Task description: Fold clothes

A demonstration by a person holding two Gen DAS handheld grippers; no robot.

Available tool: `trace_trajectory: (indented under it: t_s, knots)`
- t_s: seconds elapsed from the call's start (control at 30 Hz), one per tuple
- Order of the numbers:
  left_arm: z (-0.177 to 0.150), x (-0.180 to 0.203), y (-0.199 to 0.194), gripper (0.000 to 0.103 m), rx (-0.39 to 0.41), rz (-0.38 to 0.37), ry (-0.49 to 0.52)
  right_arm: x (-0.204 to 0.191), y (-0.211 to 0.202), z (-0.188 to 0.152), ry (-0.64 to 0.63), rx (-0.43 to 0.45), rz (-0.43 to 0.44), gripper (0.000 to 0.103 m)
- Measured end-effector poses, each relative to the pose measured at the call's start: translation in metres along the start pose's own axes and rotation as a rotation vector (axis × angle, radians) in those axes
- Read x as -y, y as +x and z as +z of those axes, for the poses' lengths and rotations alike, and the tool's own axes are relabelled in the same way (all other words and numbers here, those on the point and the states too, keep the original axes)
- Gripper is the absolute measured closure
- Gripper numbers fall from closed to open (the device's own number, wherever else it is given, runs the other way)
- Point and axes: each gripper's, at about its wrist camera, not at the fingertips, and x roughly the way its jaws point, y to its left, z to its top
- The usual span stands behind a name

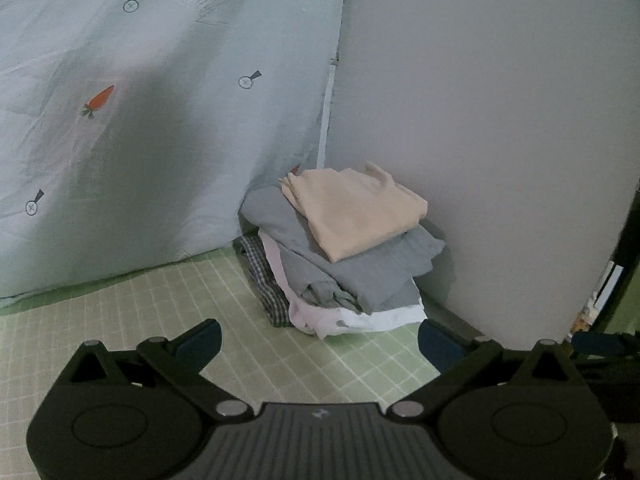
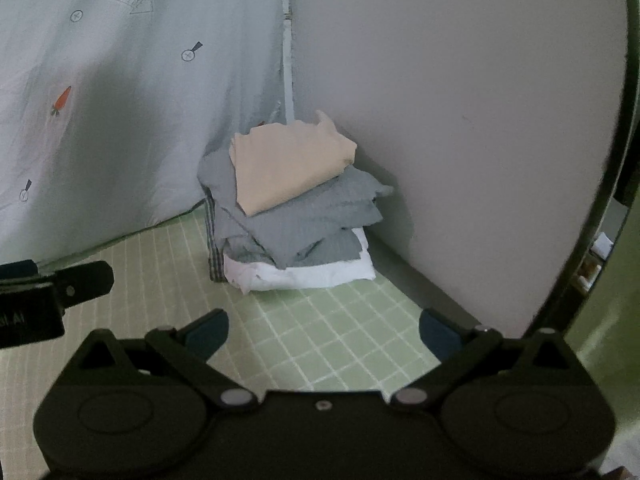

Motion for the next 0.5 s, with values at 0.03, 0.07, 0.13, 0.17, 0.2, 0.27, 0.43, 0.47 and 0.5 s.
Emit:
trace_trajectory:
  t_s: [0.03, 0.07, 0.13, 0.17, 0.2, 0.27, 0.43, 0.47, 0.5]
  knots:
    - [-0.001, 0.000, -0.002, 0.000, -0.002, -0.002, 0.001, 0.000, -0.002, -0.002, 0.001, -0.001, -0.001, 0.000]
    - [-0.003, 0.000, -0.004, 0.000, -0.004, -0.005, 0.003, -0.001, -0.004, -0.004, 0.002, -0.002, -0.003, 0.000]
    - [-0.005, 0.000, -0.007, 0.000, -0.005, -0.005, 0.008, -0.002, -0.009, -0.008, 0.003, -0.004, -0.005, 0.000]
    - [-0.005, -0.001, -0.008, 0.000, -0.005, -0.005, 0.010, -0.003, -0.011, -0.009, 0.004, -0.005, -0.005, 0.000]
    - [-0.006, -0.001, -0.010, 0.000, -0.005, -0.005, 0.012, -0.003, -0.012, -0.010, 0.005, -0.006, -0.004, 0.000]
    - [-0.008, -0.003, -0.014, 0.000, -0.006, -0.010, 0.011, -0.005, -0.015, -0.012, 0.008, -0.005, -0.003, 0.000]
    - [-0.009, -0.006, -0.019, 0.000, 0.001, -0.007, 0.010, -0.009, -0.019, -0.012, 0.010, 0.005, -0.001, 0.000]
    - [-0.008, -0.007, -0.020, 0.000, 0.003, -0.006, 0.011, -0.010, -0.018, -0.011, 0.009, 0.006, 0.001, 0.000]
    - [-0.008, -0.008, -0.021, 0.000, 0.005, -0.005, 0.011, -0.011, -0.018, -0.011, 0.008, 0.006, 0.001, 0.000]
